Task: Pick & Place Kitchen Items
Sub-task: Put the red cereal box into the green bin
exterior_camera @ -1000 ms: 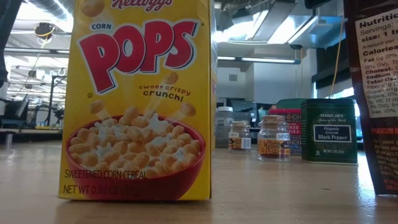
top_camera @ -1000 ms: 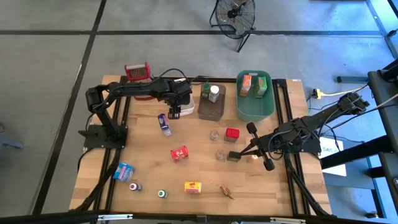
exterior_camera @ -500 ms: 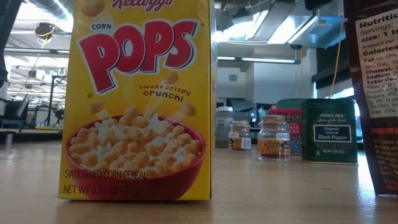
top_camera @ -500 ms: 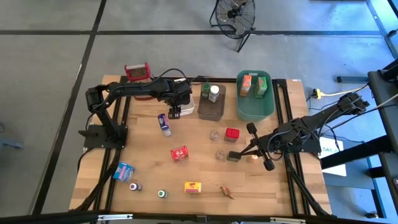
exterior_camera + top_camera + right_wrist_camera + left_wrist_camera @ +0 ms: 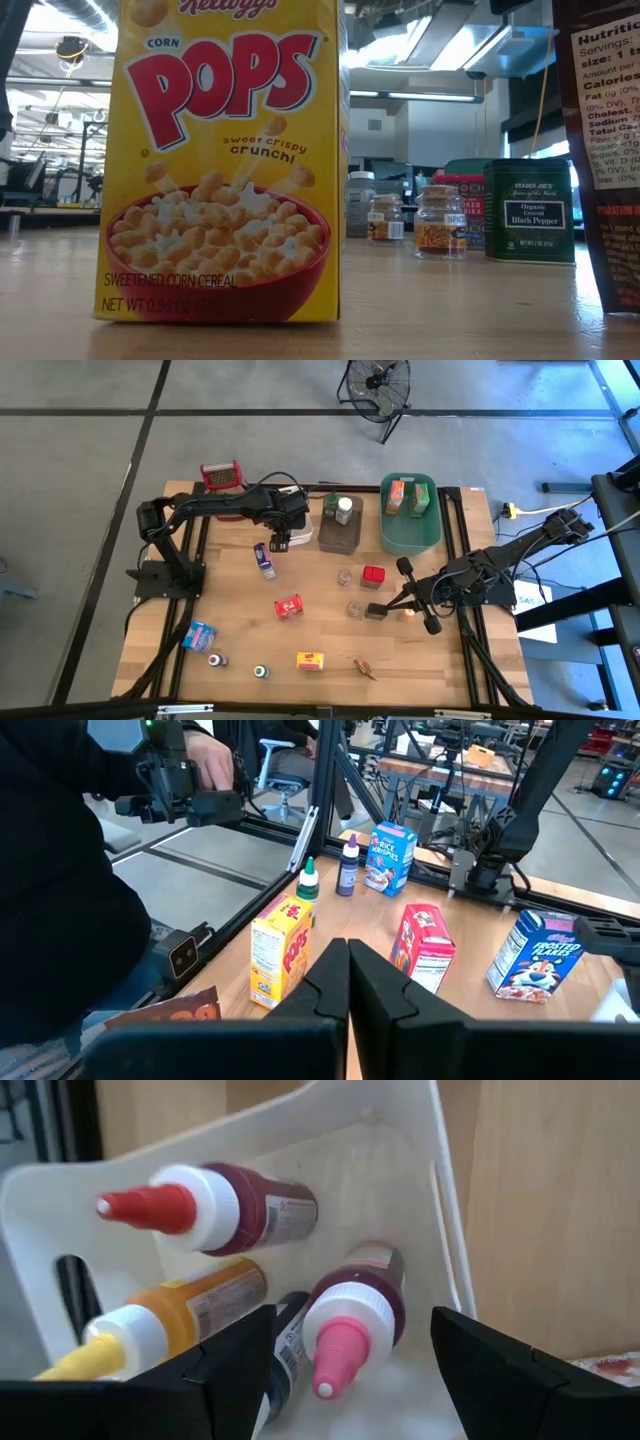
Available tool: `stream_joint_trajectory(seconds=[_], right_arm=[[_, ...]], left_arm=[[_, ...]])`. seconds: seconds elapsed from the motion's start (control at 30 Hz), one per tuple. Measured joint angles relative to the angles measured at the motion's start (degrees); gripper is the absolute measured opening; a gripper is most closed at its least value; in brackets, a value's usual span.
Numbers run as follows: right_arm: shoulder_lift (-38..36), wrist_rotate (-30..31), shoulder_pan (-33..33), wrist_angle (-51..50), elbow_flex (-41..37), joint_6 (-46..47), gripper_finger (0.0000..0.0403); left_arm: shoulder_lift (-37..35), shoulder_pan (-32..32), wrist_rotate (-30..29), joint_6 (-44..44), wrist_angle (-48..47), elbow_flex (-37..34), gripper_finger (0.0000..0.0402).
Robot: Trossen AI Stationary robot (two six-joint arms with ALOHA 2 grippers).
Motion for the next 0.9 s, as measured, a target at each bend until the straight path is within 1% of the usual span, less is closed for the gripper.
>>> stream_joint_trajectory(seconds=[0.13,0.27,0.37,0.43,0.53,0.73,0.8,0.9], right_arm=[[0.0,0.06,0.01,0.57,0.0,1.36,0.0003],[0.11,2.21,-0.01,0.66,0.0,2.35,0.0005],[1.13,4.42,-0.01,0.62,-0.02,2.35,0.002],[2.13,4.89,0.0,0.99,-0.02,1.94,0.004],[3.84,6.1,0.01,1.67,-0.04,0.97,0.0081],[5.92,10.95,0.01,2.44,0.04,2.51,0.0164],[6.16,12.18,0.01,1.84,0.6,3.21,0.0185],[6.14,12.79,0.01,-1.81,2.83,4.25,0.0208]], left_arm=[[-1.28,-0.8,-0.97,-0.32,-0.4,0.0,0.026],[-2.92,-1.66,-1.29,-0.4,-0.82,0.0,0.0262],[-4.44,-2.2,-1.78,-0.44,-0.88,0.0,0.0262],[-5.5,-2.47,-2.07,-0.48,-0.9,0.0,0.0262],[-7.13,-2.95,-2.38,-1.65,-1.01,0.0,0.026],[-11.42,-5.19,-2.44,-5.35,-4.25,0.0,0.0262],[-13.41,-6.27,-2.47,-7.39,-6.05,0.0,0.0262],[-16.72,-8.18,-2.44,-10.6,-8.66,0.0,0.026]])
